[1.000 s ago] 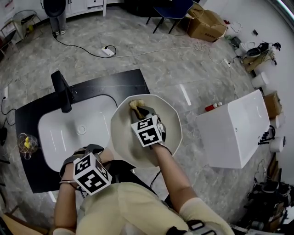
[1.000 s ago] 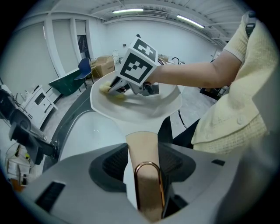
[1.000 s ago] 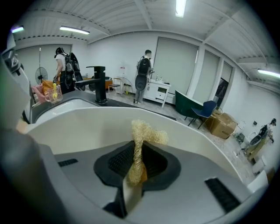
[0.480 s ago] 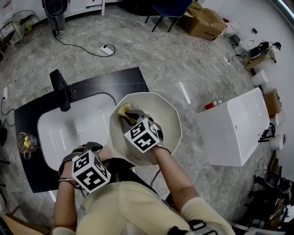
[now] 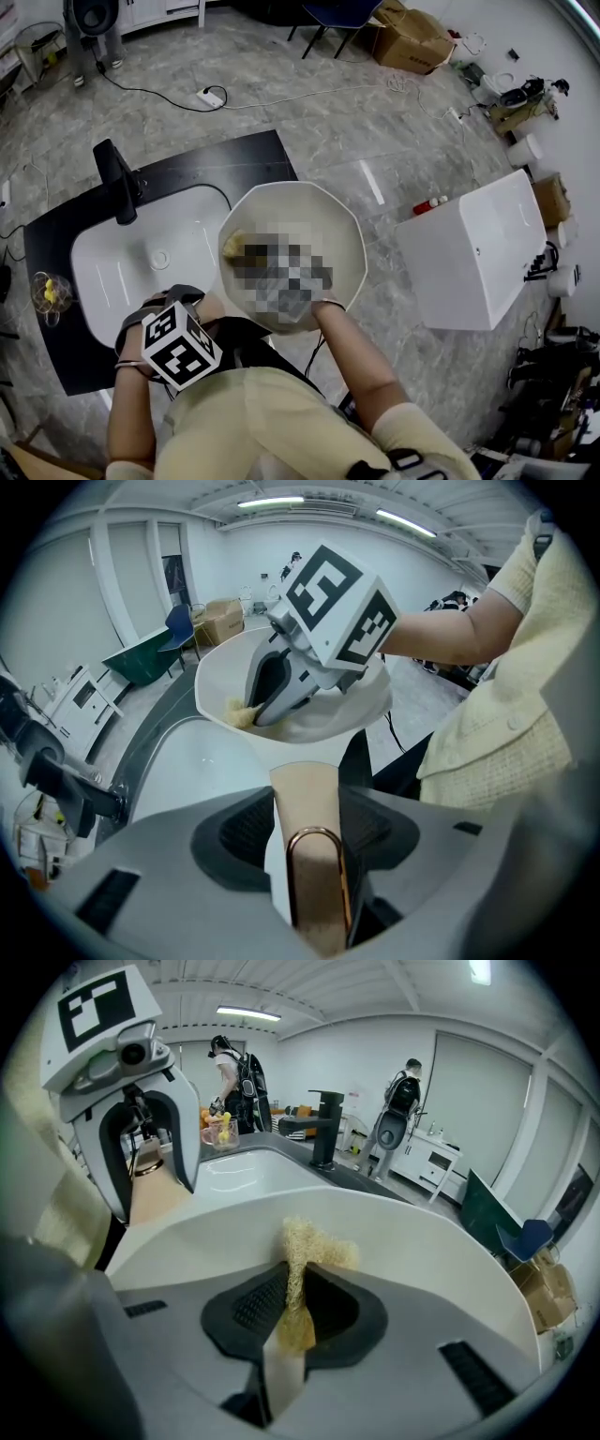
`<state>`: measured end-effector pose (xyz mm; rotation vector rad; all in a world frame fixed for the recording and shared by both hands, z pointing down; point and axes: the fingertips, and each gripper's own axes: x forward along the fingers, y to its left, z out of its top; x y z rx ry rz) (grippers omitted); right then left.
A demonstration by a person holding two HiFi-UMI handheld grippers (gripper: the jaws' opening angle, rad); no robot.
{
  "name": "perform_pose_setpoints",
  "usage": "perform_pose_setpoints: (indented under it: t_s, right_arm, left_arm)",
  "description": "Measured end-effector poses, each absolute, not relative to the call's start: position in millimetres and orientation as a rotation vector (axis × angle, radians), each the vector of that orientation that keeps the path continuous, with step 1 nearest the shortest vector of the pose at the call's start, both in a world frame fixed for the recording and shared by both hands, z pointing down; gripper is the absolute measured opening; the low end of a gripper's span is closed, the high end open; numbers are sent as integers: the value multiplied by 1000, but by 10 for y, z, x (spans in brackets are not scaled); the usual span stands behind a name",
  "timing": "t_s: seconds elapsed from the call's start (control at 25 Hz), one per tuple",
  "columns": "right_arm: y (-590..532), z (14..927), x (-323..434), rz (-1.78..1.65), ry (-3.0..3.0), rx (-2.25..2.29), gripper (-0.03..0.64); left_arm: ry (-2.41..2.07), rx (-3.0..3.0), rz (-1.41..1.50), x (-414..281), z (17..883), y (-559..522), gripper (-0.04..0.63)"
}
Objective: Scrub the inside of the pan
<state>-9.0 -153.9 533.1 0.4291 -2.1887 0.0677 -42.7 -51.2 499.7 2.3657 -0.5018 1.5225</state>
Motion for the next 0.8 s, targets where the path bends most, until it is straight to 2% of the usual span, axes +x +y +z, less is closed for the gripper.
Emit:
perform_pose_setpoints:
  t_s: [0.8]
  right_arm:
    - [-677,5383,154,124,-2038,3,64]
  left_arm:
    - [-492,2358,1549,-430,5008,-491,216]
